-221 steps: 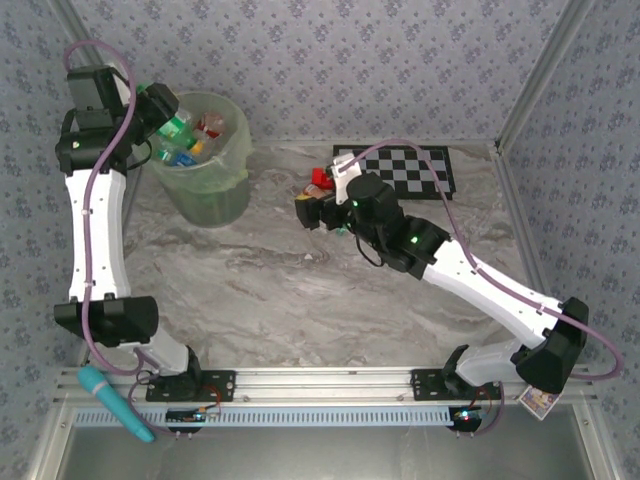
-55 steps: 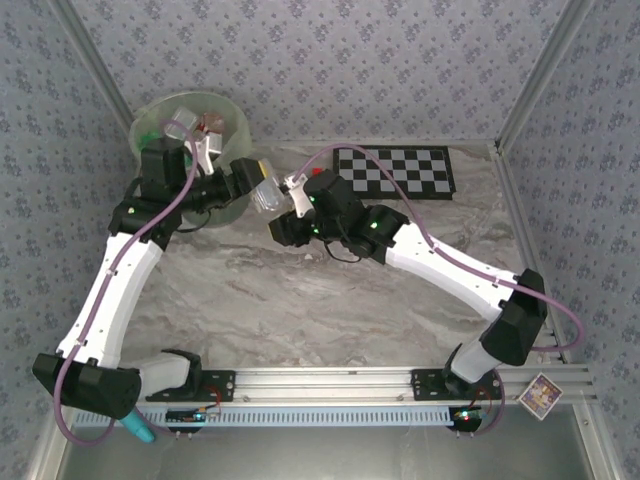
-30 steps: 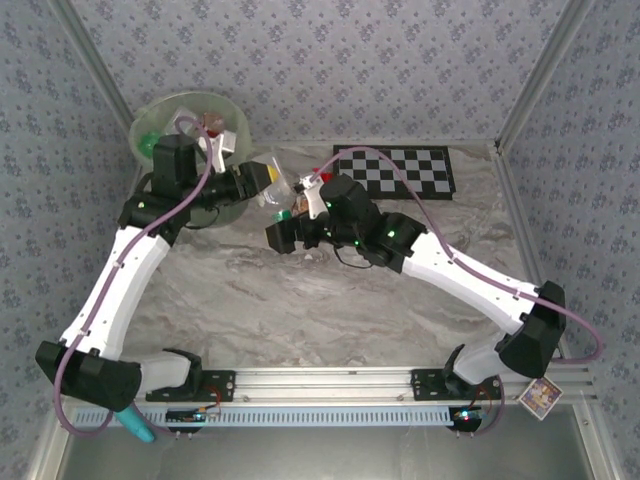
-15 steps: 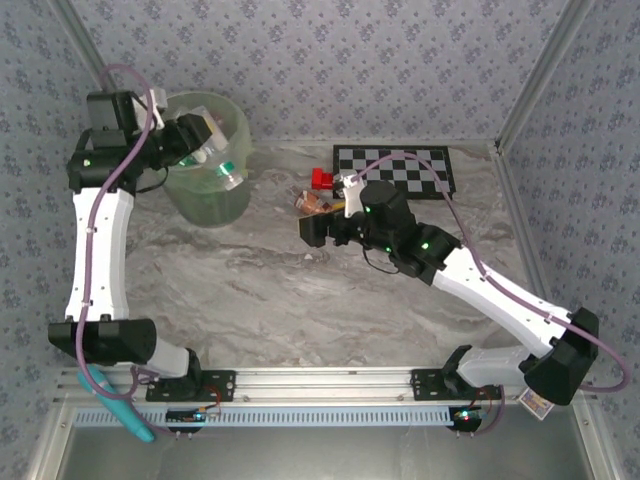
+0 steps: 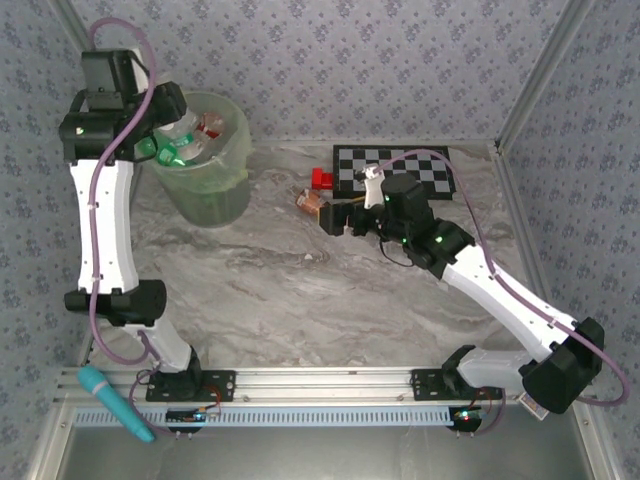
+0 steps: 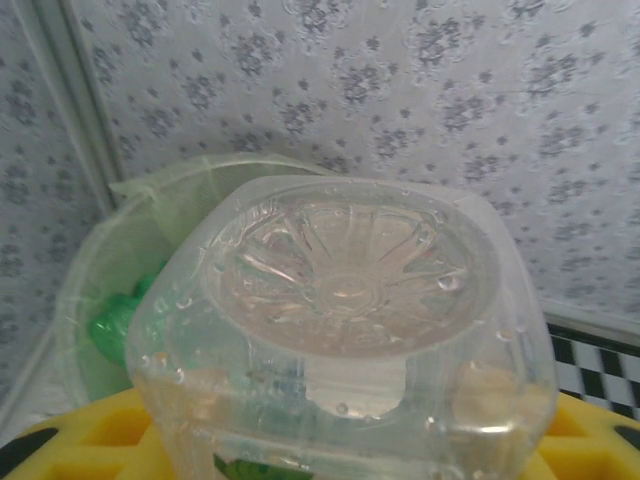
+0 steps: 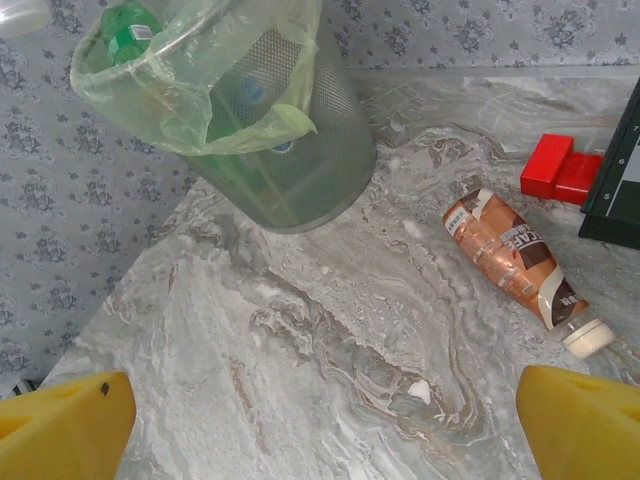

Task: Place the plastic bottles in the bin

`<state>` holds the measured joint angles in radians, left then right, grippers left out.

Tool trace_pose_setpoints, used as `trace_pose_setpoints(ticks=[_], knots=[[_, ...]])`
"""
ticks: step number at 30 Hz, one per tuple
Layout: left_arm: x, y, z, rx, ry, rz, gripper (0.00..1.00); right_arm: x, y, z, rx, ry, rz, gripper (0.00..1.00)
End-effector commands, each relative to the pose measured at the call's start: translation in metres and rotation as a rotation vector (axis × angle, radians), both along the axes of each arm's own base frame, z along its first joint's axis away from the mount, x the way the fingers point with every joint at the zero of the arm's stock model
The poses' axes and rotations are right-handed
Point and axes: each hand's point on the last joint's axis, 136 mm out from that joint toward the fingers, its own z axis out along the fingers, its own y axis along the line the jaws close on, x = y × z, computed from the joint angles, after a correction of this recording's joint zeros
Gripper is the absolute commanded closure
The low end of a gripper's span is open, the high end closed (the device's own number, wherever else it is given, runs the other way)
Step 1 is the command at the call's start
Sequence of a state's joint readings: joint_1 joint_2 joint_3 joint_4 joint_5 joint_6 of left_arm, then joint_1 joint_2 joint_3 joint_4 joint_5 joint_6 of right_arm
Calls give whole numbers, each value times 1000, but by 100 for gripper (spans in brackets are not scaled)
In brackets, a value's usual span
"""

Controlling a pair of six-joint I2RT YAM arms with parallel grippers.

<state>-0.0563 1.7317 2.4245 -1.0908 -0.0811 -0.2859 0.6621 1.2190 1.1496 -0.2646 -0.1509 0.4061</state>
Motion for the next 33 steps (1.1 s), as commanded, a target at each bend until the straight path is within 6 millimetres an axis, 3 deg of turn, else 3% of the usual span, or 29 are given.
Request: trace_pose_setpoints(ticks=[1, 13, 23, 24, 29, 33], knots=[[7, 18, -9, 130, 45, 76, 50, 2, 1, 13, 0, -8, 32, 1], [67, -2, -45, 54, 82, -6, 50, 14, -5, 11, -44, 8, 23, 0], [93, -13, -77, -43, 130, -57, 48, 20, -16, 1, -57, 28, -27, 0], [94, -14, -79, -50, 133, -62, 44, 21, -16, 1, -58, 28, -29, 1], [94, -13, -81, -62, 141, -61, 2, 23, -17, 0, -58, 32, -38, 0], [90, -3, -71, -77, 119, -33, 0, 24, -15, 1, -52, 35, -36, 0]])
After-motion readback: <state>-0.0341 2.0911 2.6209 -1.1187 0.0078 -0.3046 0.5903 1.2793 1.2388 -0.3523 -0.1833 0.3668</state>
